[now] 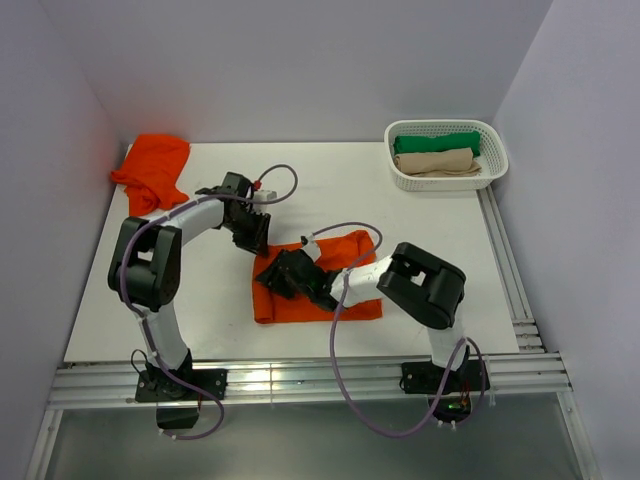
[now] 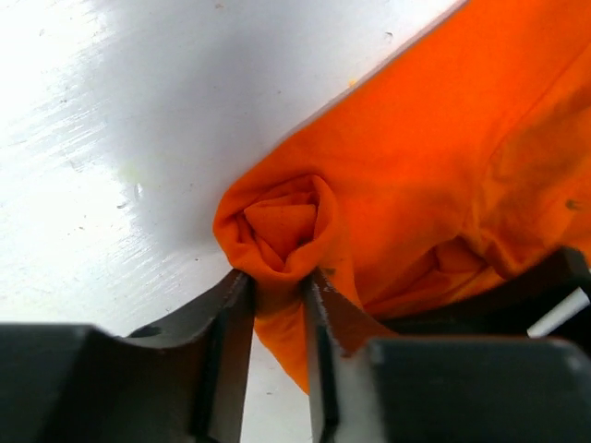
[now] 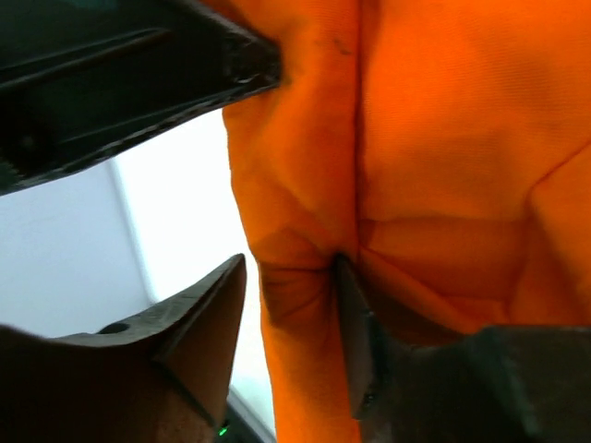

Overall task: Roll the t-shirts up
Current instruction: Roll the tshirt

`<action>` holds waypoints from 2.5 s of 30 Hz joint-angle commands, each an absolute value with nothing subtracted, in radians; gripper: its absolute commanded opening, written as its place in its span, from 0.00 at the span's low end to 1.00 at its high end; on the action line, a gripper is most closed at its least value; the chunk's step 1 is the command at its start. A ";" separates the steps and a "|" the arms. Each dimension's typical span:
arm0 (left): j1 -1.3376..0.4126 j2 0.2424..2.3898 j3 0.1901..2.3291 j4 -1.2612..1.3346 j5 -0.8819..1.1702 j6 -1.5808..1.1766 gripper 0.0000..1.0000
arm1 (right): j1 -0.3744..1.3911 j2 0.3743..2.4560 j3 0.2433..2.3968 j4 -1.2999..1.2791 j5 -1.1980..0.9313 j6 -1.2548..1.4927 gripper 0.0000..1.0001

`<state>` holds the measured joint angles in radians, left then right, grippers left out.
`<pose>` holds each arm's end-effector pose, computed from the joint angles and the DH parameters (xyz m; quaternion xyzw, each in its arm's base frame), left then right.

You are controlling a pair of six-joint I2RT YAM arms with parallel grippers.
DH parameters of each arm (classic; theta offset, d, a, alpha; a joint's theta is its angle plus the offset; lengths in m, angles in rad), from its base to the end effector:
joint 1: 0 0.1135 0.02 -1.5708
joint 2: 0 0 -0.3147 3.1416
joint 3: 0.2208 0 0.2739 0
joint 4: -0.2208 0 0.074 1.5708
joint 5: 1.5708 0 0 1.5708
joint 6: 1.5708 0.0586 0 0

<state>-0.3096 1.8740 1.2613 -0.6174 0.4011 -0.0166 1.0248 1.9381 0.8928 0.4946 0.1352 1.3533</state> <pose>0.3834 -0.1467 0.1886 0.1744 0.9505 -0.2207 0.1320 0.2308 0.3647 0.1370 0.1749 0.8536 0.4301 0.2362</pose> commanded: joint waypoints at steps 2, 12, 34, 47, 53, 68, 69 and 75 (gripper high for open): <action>-0.351 1.865 1.305 -0.652 0.276 -0.051 0.26 | 1.072 1.885 1.059 0.065 0.297 1.261 0.53; -0.417 1.861 1.356 -0.752 0.132 -0.048 0.22 | 1.196 1.971 1.503 -0.651 0.610 1.258 0.58; -0.463 1.911 1.448 -0.847 0.103 -0.049 0.20 | 1.293 2.203 1.783 -0.847 0.684 1.206 0.55; -0.466 1.939 1.497 -0.868 0.103 -0.044 0.24 | 1.307 2.181 1.684 -0.810 0.632 1.250 0.51; -0.457 1.947 1.565 -0.906 0.143 -0.015 0.31 | 1.273 2.056 1.501 -0.583 0.537 1.201 0.40; -0.315 1.839 1.629 -0.999 0.428 0.152 0.65 | 1.129 1.796 0.849 0.402 0.154 1.317 0.32; -0.314 1.829 1.605 -0.990 0.429 0.159 0.65 | 1.123 1.796 0.819 0.452 0.140 1.331 0.33; -0.308 1.790 1.390 -0.862 0.500 0.175 0.64 | 1.094 1.862 0.672 0.756 0.061 1.427 0.33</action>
